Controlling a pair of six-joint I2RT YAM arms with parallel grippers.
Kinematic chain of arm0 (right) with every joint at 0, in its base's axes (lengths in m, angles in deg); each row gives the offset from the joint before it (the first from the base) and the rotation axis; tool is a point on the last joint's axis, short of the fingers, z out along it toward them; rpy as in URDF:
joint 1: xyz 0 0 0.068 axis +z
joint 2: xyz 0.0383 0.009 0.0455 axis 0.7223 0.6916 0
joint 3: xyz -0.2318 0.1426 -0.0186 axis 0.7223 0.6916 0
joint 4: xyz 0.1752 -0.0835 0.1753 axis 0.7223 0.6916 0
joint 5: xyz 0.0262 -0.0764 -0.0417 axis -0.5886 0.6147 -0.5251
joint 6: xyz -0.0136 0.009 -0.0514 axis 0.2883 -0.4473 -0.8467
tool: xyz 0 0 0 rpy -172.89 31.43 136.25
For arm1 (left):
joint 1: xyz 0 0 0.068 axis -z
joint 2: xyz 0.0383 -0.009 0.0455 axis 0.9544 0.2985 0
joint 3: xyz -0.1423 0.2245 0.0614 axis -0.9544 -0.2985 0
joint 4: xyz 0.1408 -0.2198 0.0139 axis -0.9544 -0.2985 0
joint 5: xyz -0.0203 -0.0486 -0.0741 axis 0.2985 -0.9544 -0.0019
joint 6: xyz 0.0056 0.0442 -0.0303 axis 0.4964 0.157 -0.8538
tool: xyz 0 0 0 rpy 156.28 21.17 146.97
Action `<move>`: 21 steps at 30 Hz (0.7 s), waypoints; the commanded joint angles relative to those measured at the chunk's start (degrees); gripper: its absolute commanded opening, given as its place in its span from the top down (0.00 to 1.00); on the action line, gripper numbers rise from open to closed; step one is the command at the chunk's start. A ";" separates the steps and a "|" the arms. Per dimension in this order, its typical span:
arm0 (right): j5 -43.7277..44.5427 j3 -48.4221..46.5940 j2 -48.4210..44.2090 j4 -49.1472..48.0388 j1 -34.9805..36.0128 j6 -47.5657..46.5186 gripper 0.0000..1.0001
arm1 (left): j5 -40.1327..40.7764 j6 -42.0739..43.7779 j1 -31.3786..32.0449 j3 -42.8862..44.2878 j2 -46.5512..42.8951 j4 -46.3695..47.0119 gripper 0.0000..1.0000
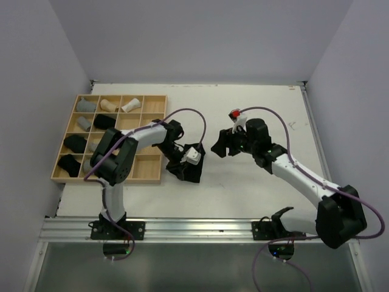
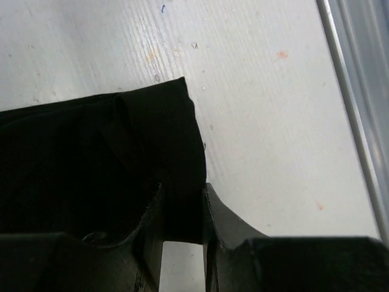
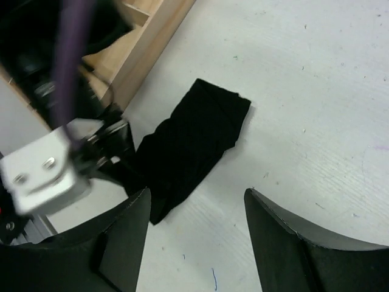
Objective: Roll the underwear
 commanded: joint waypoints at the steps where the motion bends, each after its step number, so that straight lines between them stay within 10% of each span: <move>1: 1.64 1.70 -6.62 7.03 2.45 -5.70 0.34 | 2.68 -0.89 -1.85 8.42 11.32 -16.89 1.00; 9: 13.32 4.43 -8.04 11.27 19.39 -17.90 0.31 | 1.62 -6.42 -2.73 20.22 25.22 -21.41 1.00; 21: 13.60 -1.90 10.41 4.77 26.54 -37.34 0.28 | -0.32 -6.34 -2.99 20.93 27.51 -21.41 0.94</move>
